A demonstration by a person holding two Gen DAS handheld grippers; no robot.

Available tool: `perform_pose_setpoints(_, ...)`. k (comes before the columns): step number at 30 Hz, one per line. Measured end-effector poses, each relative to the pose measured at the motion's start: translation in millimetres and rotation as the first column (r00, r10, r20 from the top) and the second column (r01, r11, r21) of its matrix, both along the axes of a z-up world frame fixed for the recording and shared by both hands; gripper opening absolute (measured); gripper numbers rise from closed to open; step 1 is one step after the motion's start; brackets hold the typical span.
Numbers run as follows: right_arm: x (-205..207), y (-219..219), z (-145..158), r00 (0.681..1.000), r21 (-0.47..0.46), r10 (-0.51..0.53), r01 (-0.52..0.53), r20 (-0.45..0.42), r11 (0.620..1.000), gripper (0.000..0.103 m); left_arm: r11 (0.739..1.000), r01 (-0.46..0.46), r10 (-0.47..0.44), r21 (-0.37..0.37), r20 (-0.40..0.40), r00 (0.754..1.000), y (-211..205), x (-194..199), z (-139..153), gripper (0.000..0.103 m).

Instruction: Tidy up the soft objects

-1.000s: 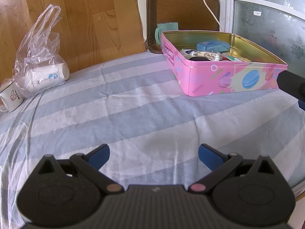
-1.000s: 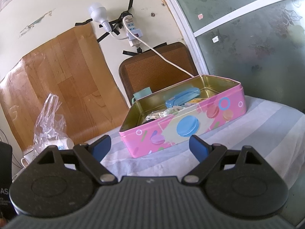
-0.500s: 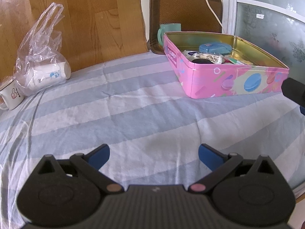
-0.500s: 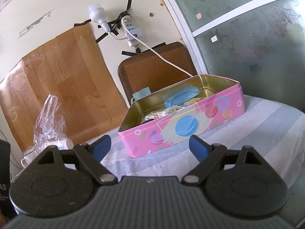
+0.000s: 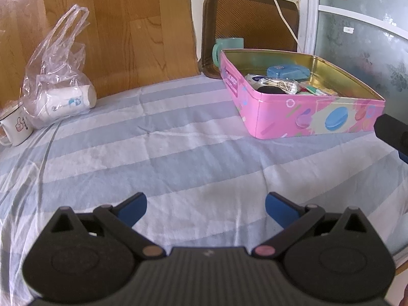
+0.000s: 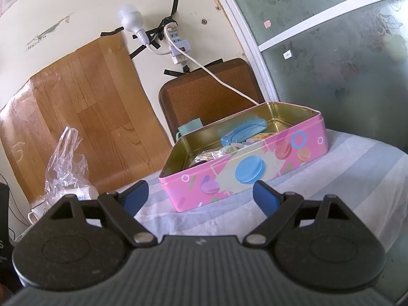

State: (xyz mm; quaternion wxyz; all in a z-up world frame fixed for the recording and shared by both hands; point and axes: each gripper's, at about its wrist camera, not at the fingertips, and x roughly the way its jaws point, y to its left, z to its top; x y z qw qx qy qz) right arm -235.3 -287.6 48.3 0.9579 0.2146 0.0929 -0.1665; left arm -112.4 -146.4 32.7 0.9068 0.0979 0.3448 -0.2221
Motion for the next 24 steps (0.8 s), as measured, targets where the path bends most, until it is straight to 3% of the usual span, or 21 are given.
perform_pose_setpoints(24,-0.7,2.5,3.3,1.0,-0.015,0.002,-0.002,0.005,1.0,0.091,1.0,0.0,0.0,-0.007,0.004,1.0,0.6,-0.1,3.1,0.103)
